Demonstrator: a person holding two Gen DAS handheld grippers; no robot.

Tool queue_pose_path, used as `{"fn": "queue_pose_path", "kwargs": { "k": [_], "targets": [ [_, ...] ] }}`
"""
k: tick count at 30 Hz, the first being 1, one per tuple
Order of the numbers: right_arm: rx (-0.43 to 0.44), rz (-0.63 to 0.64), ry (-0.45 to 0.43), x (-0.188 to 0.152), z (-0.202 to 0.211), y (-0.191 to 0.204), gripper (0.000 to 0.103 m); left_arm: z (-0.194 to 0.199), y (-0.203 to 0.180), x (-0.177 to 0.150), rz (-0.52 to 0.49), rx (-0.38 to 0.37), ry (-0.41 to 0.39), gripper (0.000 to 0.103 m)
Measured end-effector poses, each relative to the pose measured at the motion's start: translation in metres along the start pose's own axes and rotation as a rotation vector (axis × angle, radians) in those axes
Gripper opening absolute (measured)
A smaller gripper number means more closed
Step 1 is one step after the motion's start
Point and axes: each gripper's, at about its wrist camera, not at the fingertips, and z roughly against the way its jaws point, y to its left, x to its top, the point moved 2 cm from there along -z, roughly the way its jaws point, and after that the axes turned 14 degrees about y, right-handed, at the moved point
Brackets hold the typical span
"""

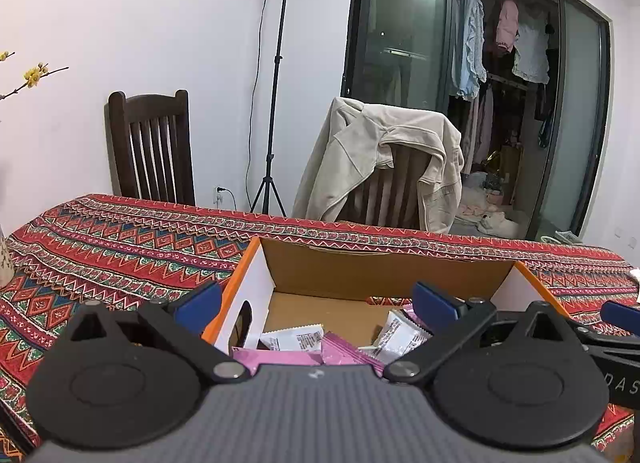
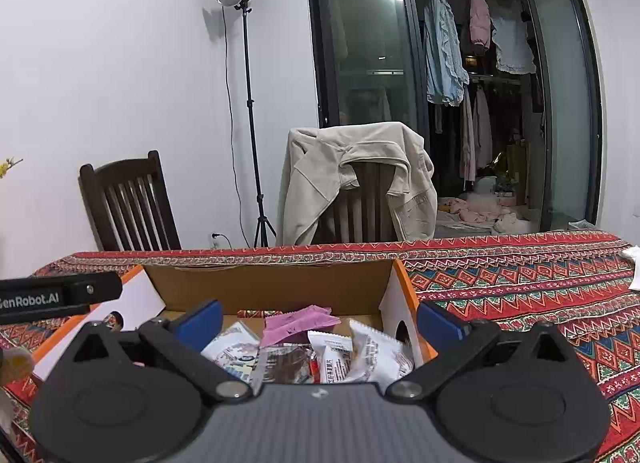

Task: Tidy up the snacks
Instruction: 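Carry the pink packet and white sachet over the box and open both tools, then move both open tools back to the snack pile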

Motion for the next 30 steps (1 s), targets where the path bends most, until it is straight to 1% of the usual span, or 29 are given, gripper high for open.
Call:
{"fn": "queue_pose_path", "kwargs": {
  "k": [12,17,24,30],
  "targets": [
    [0.005,-0.004,0.007,0.002,0.003,0.003,0.103,0.001,-0.003,0.000,0.002,0.002,0.004,0.103],
    [-0.007,0.002,-0.008,0.005,0.011,0.004,0.103,0.007,-0.002,0.000,0.004,-0.005,-0.004,0.103],
    [-0.014,0.014,-0.026,0.009,0.031,0.005,0.103,0.023,0.002,0.005,0.023,-0.019,-0.005,0.103],
    [-0.018,0.052,-0.028,0.001,0.053,0.011,0.103,0.042,0.008,0.004,-0.002,-0.016,0.003,0.103]
  ]
}}
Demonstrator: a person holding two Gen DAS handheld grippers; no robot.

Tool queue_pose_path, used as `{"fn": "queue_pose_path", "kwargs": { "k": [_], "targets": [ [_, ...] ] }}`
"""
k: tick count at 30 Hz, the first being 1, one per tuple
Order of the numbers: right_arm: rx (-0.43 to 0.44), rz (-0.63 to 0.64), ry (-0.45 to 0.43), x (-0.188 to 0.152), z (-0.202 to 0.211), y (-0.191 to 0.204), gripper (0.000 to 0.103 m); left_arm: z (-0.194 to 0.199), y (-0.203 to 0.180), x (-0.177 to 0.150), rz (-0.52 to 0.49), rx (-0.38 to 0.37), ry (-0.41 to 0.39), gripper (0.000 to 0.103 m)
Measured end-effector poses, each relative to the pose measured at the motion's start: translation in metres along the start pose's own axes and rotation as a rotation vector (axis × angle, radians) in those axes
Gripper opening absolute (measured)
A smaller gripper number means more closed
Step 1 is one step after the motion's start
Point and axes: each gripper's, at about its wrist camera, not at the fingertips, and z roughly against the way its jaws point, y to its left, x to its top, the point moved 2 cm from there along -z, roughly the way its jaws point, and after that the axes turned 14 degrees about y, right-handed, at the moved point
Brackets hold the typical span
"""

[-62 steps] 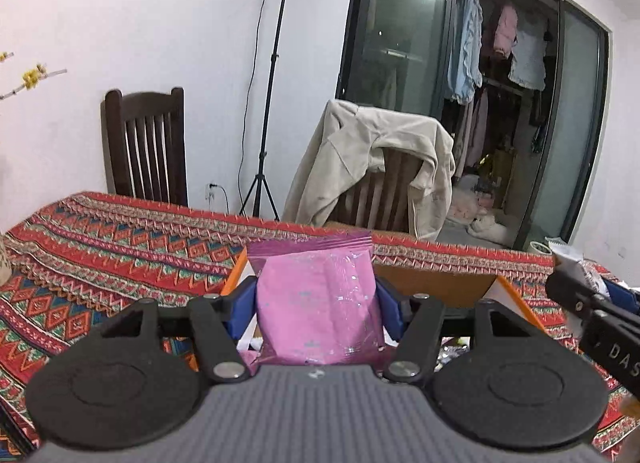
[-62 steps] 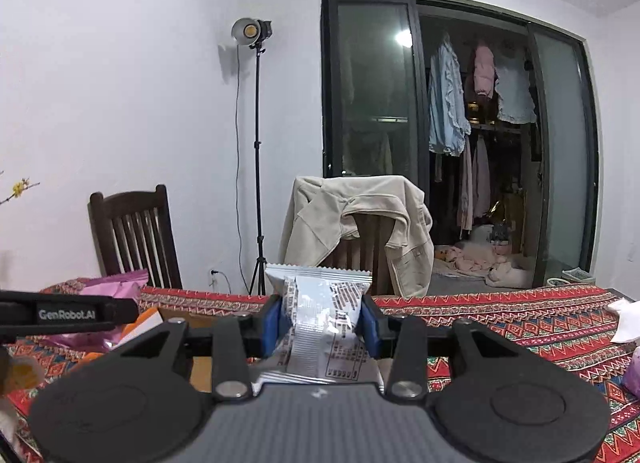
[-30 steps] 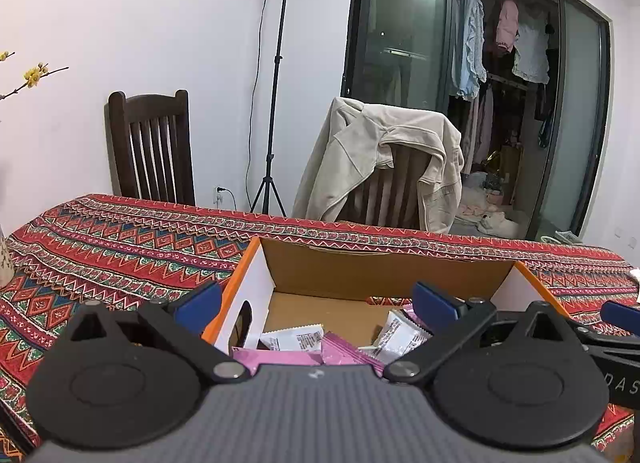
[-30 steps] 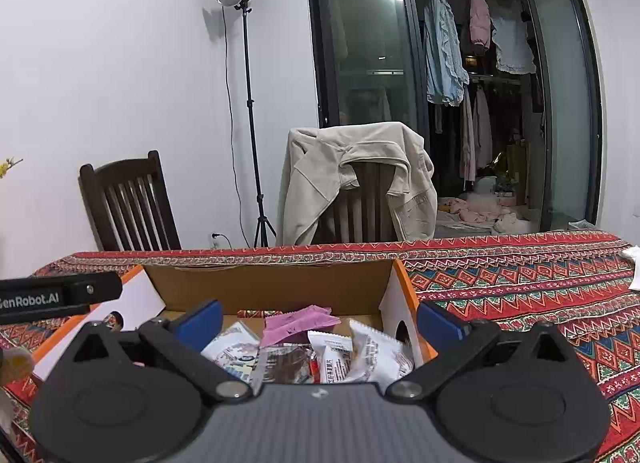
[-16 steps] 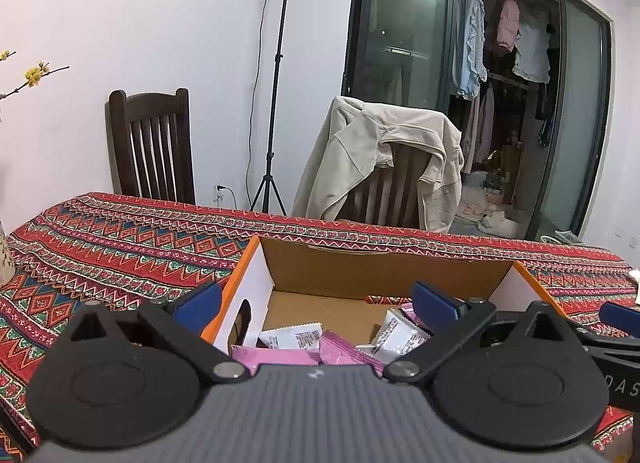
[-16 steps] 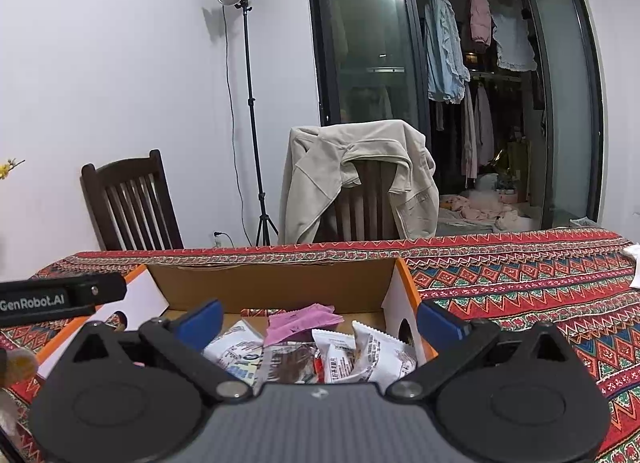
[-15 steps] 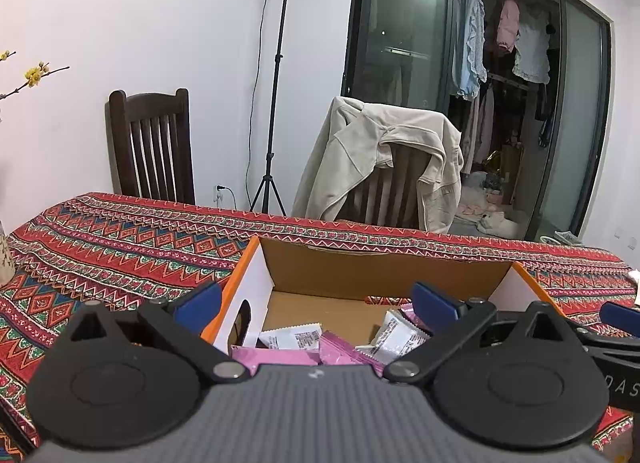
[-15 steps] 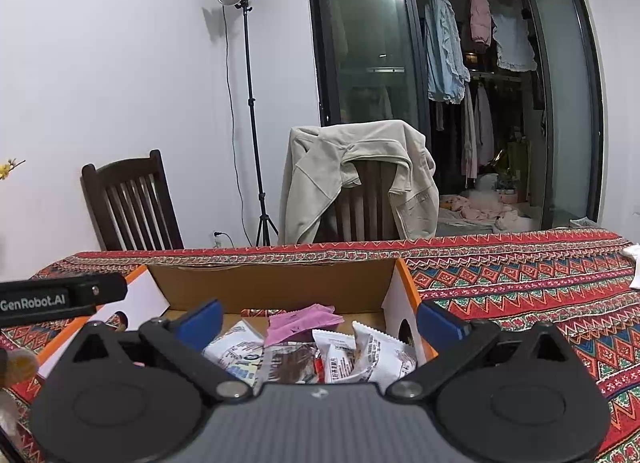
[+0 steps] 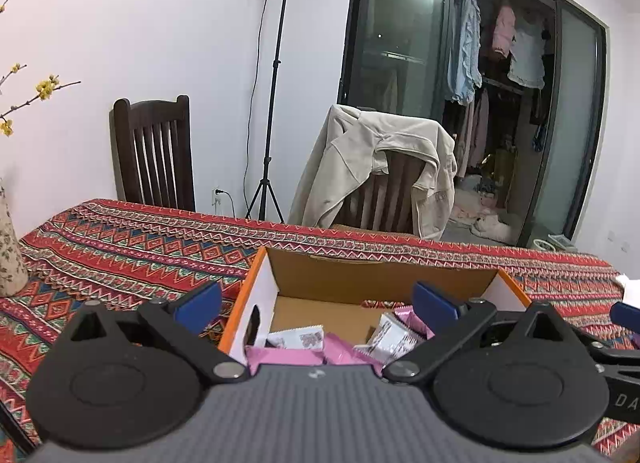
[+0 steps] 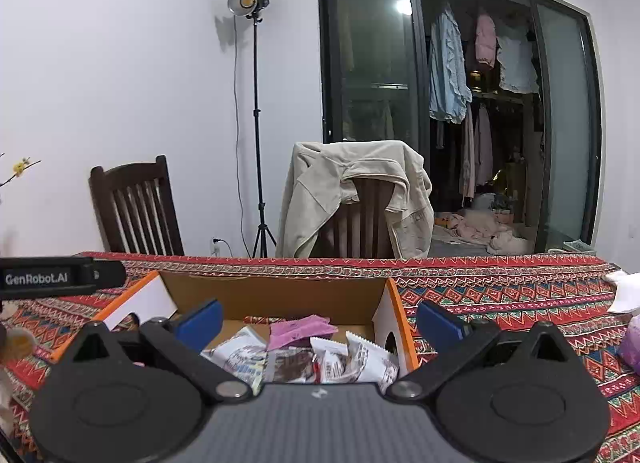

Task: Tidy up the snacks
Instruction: 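Move both open tools back to the snack pile, then grasp the green-and-white bar packet with the right tool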

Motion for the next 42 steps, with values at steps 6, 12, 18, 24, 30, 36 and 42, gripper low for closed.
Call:
{"fn": "queue_pose_path", "kwargs": {
  "k": [6,12,18,24,30,36,42],
  "targets": [
    [0.006,0.021,0.011,-0.013,0.022,0.008,0.103,0.022,0.012,-0.012,-0.019,0.001,0.015,0.103],
    [0.012,0.032,0.039,-0.033,0.041,0.018,0.103,0.041,0.024,-0.036,-0.068,0.005,0.039,0.103],
    [0.019,0.045,0.077,-0.055,0.055,0.029,0.103,0.053,0.040,-0.059,-0.099,0.004,0.070,0.103],
    [0.024,0.057,0.143,-0.083,0.057,0.039,0.103,0.058,0.059,-0.078,-0.106,0.010,0.090,0.103],
    [0.034,0.056,0.208,-0.104,0.052,0.046,0.103,0.054,0.075,-0.100,-0.081,-0.003,0.098,0.103],
    [0.016,0.079,0.246,-0.108,0.041,0.057,0.103,0.044,0.085,-0.109,-0.066,-0.017,0.106,0.103],
    [0.016,0.119,0.266,-0.101,0.027,0.071,0.103,0.041,0.096,-0.109,-0.019,-0.019,0.124,0.103]
  ]
}}
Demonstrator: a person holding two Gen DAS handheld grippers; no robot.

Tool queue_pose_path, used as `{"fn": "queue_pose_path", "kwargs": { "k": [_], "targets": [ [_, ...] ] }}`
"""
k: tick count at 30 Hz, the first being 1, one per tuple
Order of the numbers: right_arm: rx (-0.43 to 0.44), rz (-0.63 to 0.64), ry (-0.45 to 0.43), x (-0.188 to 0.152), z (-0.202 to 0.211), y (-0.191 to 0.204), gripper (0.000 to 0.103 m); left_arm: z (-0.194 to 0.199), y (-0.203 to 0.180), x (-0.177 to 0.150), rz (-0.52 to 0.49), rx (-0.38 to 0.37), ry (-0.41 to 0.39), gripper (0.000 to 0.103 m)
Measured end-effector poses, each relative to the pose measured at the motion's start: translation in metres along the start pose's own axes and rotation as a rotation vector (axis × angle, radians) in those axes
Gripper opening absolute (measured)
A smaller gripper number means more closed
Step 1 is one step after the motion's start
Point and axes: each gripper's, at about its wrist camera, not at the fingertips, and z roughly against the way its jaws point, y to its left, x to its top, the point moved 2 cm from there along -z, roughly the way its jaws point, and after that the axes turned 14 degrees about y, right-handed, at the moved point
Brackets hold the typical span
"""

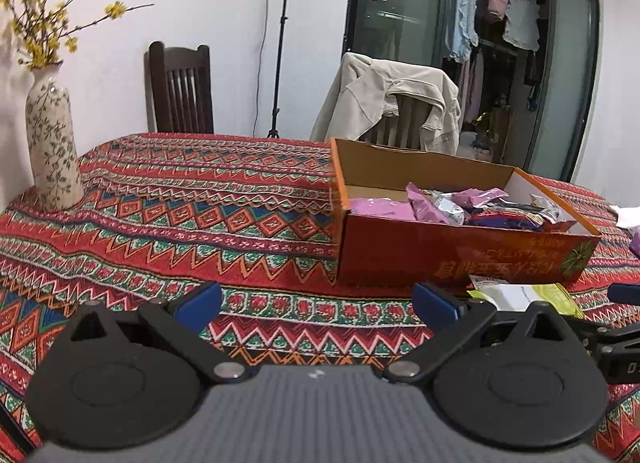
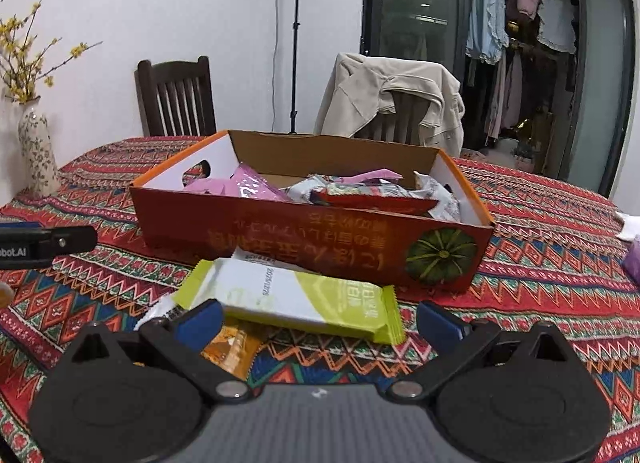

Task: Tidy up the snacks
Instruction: 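Grasp the green-and-white bar packet with the right tool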

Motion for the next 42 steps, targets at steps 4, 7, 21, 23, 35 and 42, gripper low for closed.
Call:
{"fn": "queue_pose_path", "kwargs": {
  "k": [4,7,21,23,35,42],
  "targets": [
    [-0.021,0.080,0.047,0.005,-0.013,0.006,0.103,-0.001,0.005,0.000,0.024,0.003,0.008,0.103],
    [-0.040,0.146,0.077,0.009,-0.027,0.006,0.103,-0.002,0.006,0.000,0.025,0.000,0.014,0.103],
    [0.189,0.236,0.072,0.034,-0.067,-0.003,0.100,-0.006,0.014,0.001,0.063,0.010,0.028,0.103],
    [0.194,0.235,0.071,0.031,-0.068,-0.002,0.095,-0.007,0.015,0.001,0.065,0.009,0.031,0.103],
    [0.228,0.241,0.010,0.009,-0.024,-0.006,0.038,-0.010,0.018,0.001,0.083,0.009,0.047,0.103],
    [0.222,0.096,-0.073,-0.004,0.010,-0.034,0.038,-0.012,0.018,0.001,0.086,0.017,0.053,0.103]
  ]
}}
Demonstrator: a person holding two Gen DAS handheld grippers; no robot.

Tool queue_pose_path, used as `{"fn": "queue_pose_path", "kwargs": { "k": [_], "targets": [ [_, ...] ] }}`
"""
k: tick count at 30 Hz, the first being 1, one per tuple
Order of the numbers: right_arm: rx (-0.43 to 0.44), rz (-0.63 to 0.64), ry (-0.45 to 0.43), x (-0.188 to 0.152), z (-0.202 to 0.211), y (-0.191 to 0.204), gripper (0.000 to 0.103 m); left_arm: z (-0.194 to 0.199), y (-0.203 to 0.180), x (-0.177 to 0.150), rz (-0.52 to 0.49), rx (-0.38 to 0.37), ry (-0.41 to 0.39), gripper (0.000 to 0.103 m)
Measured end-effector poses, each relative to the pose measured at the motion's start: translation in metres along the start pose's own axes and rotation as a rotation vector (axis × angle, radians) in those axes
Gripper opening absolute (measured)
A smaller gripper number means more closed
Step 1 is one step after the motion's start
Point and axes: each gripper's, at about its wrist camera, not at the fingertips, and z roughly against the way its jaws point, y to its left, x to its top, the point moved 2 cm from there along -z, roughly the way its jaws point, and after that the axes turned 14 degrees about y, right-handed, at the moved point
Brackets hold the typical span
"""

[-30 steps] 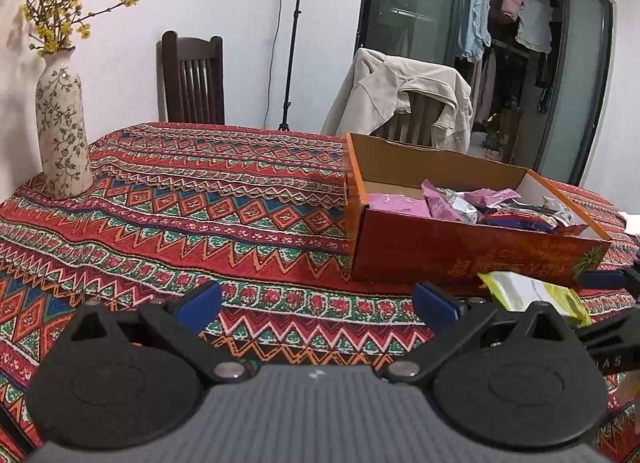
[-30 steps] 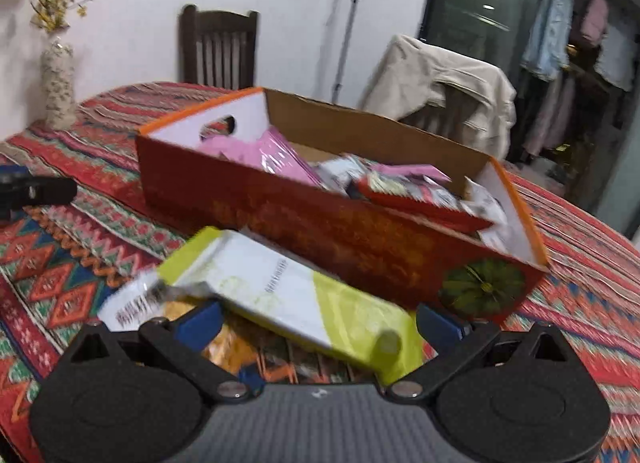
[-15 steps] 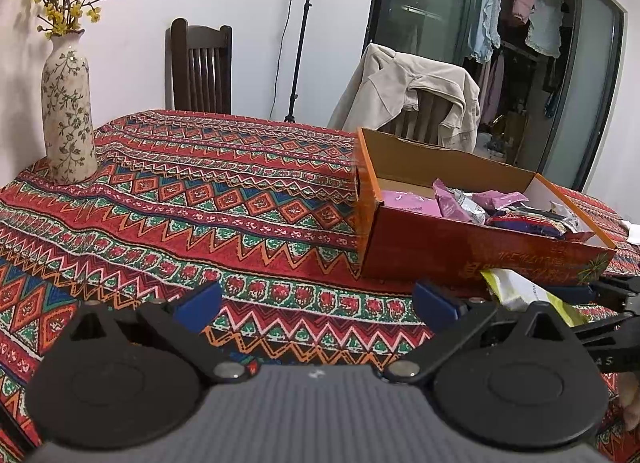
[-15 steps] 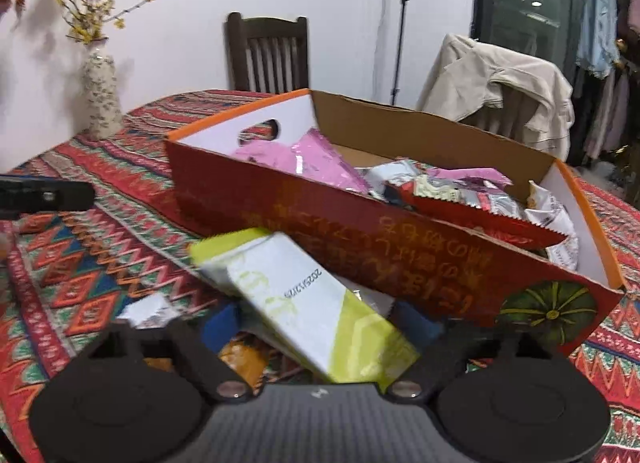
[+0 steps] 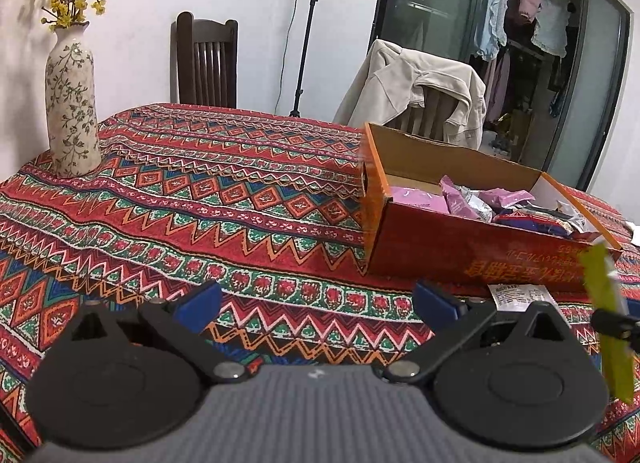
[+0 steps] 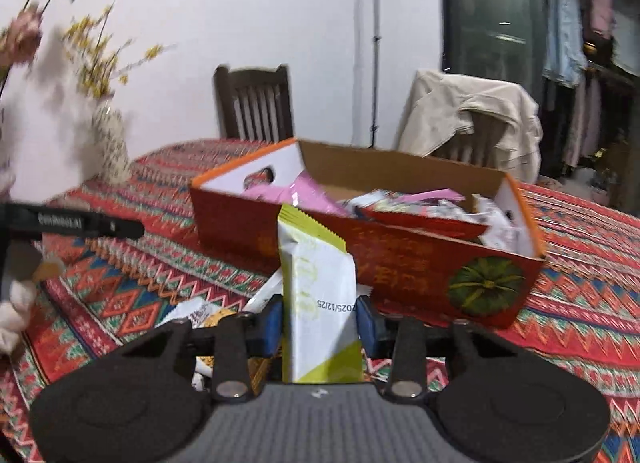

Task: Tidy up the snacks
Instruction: 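Grasp the green-and-white bar packet with the right tool, then grasp a clear cracker packet with the left tool while the right tool holds the bar packet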

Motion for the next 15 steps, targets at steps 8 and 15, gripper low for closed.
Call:
{"fn": "queue_pose_path", "kwargs": {
  "k": [8,15],
  "targets": [
    [0.032,-0.127,-0.055,-0.016,0.006,-0.021,0.037,-0.004,0.000,-0.001,0.004,0.015,0.008,0.103],
    [0.051,-0.175,-0.065,-0.022,0.005,-0.028,0.037,-0.006,-0.012,0.002,-0.022,0.055,0.039,0.103]
  ]
}}
